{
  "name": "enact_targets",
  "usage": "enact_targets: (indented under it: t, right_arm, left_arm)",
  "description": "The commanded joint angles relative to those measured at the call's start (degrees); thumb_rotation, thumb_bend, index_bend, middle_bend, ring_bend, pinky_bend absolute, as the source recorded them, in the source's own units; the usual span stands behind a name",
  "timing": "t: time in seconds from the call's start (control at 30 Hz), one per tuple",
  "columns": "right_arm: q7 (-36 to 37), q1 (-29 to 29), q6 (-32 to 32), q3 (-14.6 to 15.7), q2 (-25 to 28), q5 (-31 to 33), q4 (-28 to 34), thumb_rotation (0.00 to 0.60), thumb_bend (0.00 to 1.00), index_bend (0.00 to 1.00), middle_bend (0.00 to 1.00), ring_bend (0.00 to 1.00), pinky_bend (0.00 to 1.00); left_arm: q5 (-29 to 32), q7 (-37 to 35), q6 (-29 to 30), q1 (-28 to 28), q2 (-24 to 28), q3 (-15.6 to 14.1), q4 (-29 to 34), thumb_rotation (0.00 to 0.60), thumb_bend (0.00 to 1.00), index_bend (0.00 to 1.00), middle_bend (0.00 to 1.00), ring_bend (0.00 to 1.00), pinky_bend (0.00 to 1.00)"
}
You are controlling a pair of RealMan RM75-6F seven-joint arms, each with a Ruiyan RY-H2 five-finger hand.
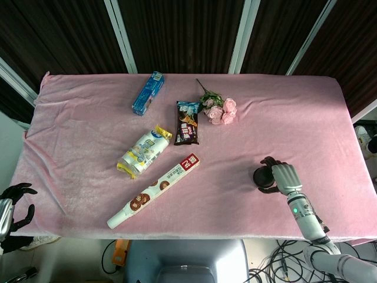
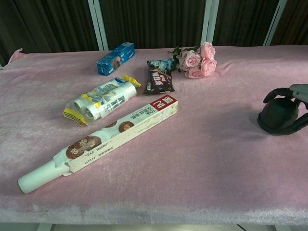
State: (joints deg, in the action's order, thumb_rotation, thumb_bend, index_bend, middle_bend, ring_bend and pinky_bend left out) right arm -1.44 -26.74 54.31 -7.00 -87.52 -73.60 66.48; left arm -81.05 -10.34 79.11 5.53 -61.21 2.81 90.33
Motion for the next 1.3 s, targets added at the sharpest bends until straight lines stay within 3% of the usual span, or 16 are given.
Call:
enact_targets:
  t: [0.03,0.47,0.83,1.13,1.3]
  right_arm:
    - [0.0,-0.02,0.01,0.1,-0.12,0.01,-0.03,0.6,0.11,0.38,0.3,0.35,0.47]
    - [-0.58,-0.39,-0.27,0.04,-0.62,0.74,-0.55,0.6,0.11,0.38,0.3,0.36,0.48]
    - [-1.65,-0.9,-0.04,0.03,-3.27,1.02,-3.36,0.6,0.11,0.46,0.4,0.49,0.57]
    - [-2.06,0.02,4.13,-0.66,-5.29,0.53,-5.67,0.6,0.11,0.69,0.57,0.65,0.73]
    - [1.08,0.77,8.5,-2.08,-5.73,-0.69,-5.87,0.6,0.11,0.71,0.59,0.67,0.74]
  left_arm:
    - [-0.03,-0.06,0.08,-0.05,0.04,-0.03,-0.01,0.6,0.48,0.39,0.23,0.19,0.37]
    - [-0.03,-0.48,0.33,-0.13,0.18,0.08,0.01,0.6,0.48,0.39,0.23,0.19,0.37]
    - [-0.27,-1.37,1.18,-0.56,0.6,0.12,0.2,0.6,0.48,0.39,0.23,0.19,0.37]
    - [-0.4,-1.63,1.16,-0.56,0.7,0.1,0.18,0.6,0.48,0.39,0.23,0.19,0.37]
    - [-0.42,-1.62,1.3,-0.64,0.72,0.1,0.2,0.6,0.48,0.39,0.23,0.19,0.37]
